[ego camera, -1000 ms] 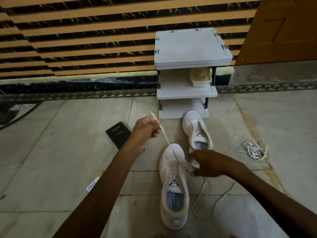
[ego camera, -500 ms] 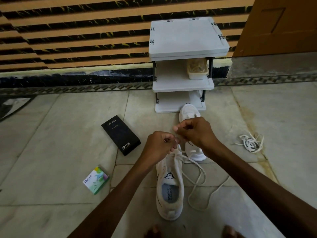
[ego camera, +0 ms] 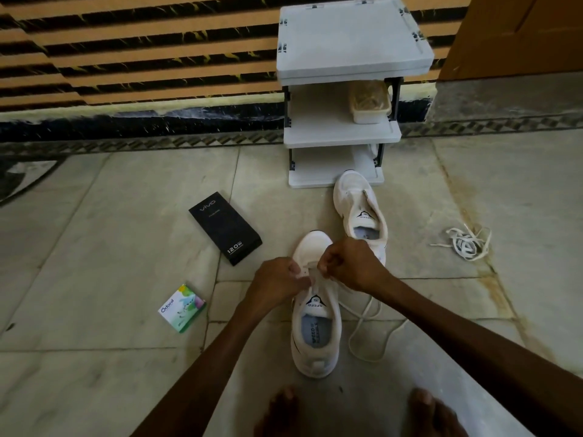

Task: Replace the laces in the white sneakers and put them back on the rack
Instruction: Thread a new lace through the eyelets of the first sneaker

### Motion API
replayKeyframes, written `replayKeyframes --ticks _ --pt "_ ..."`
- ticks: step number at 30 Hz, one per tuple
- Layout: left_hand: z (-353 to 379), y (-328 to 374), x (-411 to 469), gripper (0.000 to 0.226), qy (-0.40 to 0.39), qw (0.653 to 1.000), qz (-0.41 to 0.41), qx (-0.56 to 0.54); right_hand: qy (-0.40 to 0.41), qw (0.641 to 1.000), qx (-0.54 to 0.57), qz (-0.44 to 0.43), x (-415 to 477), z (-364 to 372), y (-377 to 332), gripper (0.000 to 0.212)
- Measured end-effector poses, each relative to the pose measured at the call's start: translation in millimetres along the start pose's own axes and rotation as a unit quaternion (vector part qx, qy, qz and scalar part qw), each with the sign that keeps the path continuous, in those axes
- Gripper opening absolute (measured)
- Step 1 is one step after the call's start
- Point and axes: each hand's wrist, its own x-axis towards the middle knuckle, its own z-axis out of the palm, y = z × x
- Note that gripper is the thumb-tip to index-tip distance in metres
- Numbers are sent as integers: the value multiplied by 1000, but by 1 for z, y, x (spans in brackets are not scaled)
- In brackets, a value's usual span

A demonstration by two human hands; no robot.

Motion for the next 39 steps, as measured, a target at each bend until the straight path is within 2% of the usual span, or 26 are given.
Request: replayKeyframes --ticks 7,10,14,20,23,26,34,39 --pt "-1 6 3 32 -3 1000 10 20 40 995 -78 -37 7 25 -2 14" --pt "-3 -1 10 24 -10 999 4 -34 48 996 -71 -27 8 27 -2 17" --pt "-4 -15 15 10 -23 991 -6 -128 36 999 -6 -4 11 16 1 9" --pt "-1 -32 19 11 -51 977 -1 -208 -6 1000 -12 27 17 8 -9 7" --pt "0 -33 22 10 -60 972 -20 -225 13 994 -107 -31 16 17 -14 12" --pt "0 -32 23 17 -71 970 -39 -231 20 982 -185 -34 16 26 -19 17" --pt "-1 -35 26 25 -95 959 -35 -265 13 980 -199 -18 25 33 -21 19" --pt "-1 -37 27 24 -98 959 -28 -264 25 986 -161 -19 26 35 -12 20"
